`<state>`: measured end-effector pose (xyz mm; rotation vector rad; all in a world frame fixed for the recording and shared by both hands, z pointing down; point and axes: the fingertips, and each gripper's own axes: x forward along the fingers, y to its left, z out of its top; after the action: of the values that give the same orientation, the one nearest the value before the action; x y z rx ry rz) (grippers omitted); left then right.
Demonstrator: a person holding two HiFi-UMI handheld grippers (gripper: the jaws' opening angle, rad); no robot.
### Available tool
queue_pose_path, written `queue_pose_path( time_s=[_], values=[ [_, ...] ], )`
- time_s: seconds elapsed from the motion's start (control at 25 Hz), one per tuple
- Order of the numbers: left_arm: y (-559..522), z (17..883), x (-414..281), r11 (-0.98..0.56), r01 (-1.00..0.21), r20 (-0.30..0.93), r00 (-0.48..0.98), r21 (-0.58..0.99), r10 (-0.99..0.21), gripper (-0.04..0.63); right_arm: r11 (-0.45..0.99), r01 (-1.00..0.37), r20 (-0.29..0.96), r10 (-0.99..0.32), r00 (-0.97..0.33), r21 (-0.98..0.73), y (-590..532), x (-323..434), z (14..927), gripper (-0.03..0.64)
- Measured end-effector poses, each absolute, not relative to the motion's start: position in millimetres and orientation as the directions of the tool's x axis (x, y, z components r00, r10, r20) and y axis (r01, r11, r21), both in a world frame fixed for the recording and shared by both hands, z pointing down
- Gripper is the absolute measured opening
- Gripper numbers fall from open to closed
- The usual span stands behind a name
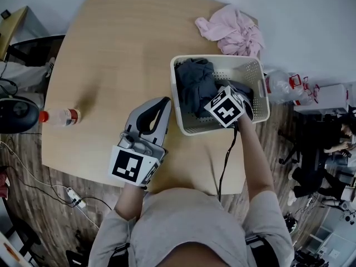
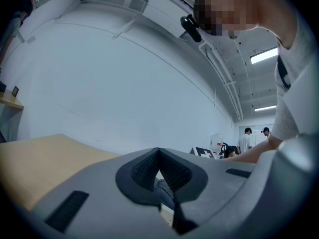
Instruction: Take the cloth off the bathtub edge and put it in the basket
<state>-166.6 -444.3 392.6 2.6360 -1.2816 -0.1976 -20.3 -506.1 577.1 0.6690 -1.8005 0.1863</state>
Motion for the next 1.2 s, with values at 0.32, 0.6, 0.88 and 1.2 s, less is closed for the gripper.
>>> queue_pose_path(
  time_s=[0.32, 0.6, 0.88, 1.2],
  values=[
    [-430.9, 383.2, -155.5, -0.630, -0.745, -0.046, 0.637, 0.220, -0.770, -0.003, 0.796, -0.566, 0.869, -0.421, -0.260, 0.216, -493.6, -14.7, 541.8, 0.262],
    [-407.2, 368.4, -144.1, -0.630, -0.755, -0.055, 0.632, 0.183, -0.773, -0.003, 0.731, -0.647, 0.763, -0.541, -0.354, 0.218, -471.1, -11.1, 510.2, 0.073],
    [-373.0, 351.2, -123.0, -0.623, -0.768, -0.076, 0.620, 0.144, -0.781, -0.003, 0.630, -0.773, 0.506, -0.694, -0.512, 0.081, -441.2, -3.5, 443.1, 0.009],
    [-324.2, 317.8, -81.9, -0.636, -0.766, -0.119, 0.626, 0.088, -0.771, -0.003, 0.601, -0.799, 0.298, -0.757, -0.582, -0.033, -373.6, 20.5, 377.1, 0.009]
  ],
)
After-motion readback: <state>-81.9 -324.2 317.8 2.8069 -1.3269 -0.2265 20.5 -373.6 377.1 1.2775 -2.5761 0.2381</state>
